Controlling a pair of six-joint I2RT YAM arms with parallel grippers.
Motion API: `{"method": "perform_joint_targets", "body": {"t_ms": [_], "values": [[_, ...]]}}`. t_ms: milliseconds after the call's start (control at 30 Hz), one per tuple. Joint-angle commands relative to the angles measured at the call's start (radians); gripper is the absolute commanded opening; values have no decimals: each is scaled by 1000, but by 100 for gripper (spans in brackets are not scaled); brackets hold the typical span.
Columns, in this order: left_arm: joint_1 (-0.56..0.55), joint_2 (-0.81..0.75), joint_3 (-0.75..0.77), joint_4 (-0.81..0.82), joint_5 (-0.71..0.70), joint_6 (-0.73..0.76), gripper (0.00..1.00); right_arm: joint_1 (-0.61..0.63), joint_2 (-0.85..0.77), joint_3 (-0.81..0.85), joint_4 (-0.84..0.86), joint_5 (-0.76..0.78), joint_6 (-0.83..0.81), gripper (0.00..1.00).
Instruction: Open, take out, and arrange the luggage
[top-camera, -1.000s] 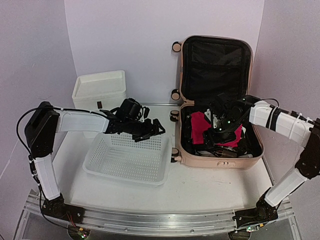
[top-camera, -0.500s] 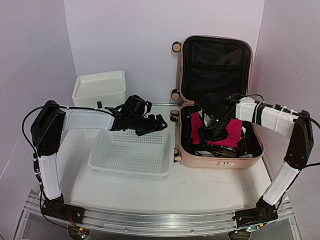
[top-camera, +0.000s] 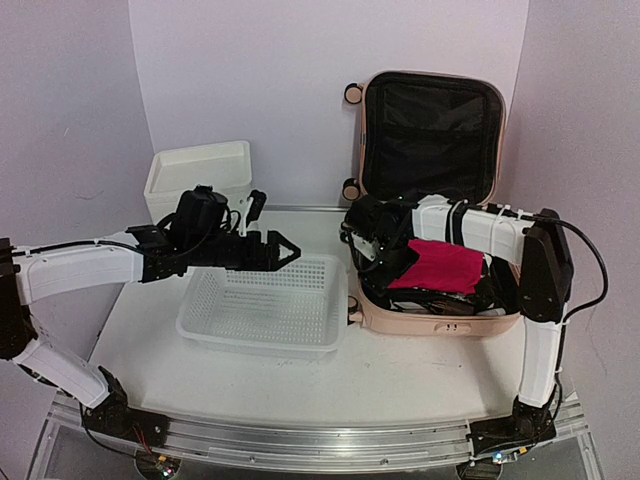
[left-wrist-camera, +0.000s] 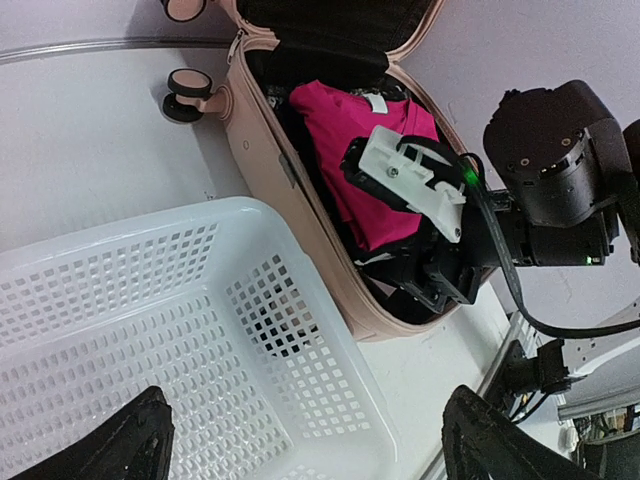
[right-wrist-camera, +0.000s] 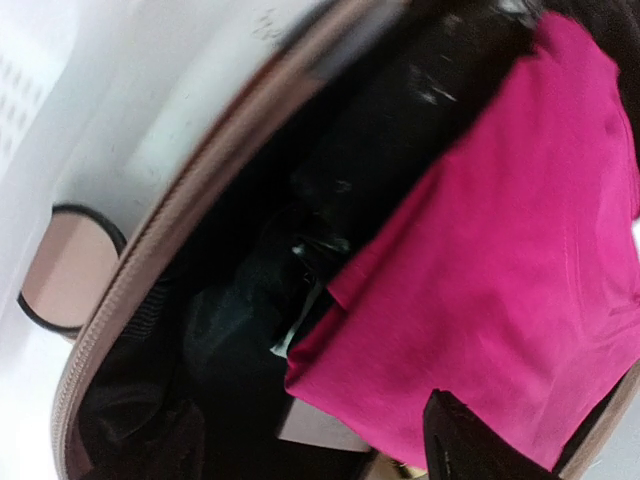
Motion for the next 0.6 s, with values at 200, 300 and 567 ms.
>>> {"method": "perform_joint_targets", "body": {"t_ms": [200,300,567], "values": [[2,-51,-62,24,0,54,94,-8,-19,-85,110,100,-613,80],[2,-57,-62,23,9,58,94,-29,-28,-104,130,57,-649,77],[2,-89,-78,15,-6,70,95,-43,10,-90,187,69,-681,71]]}}
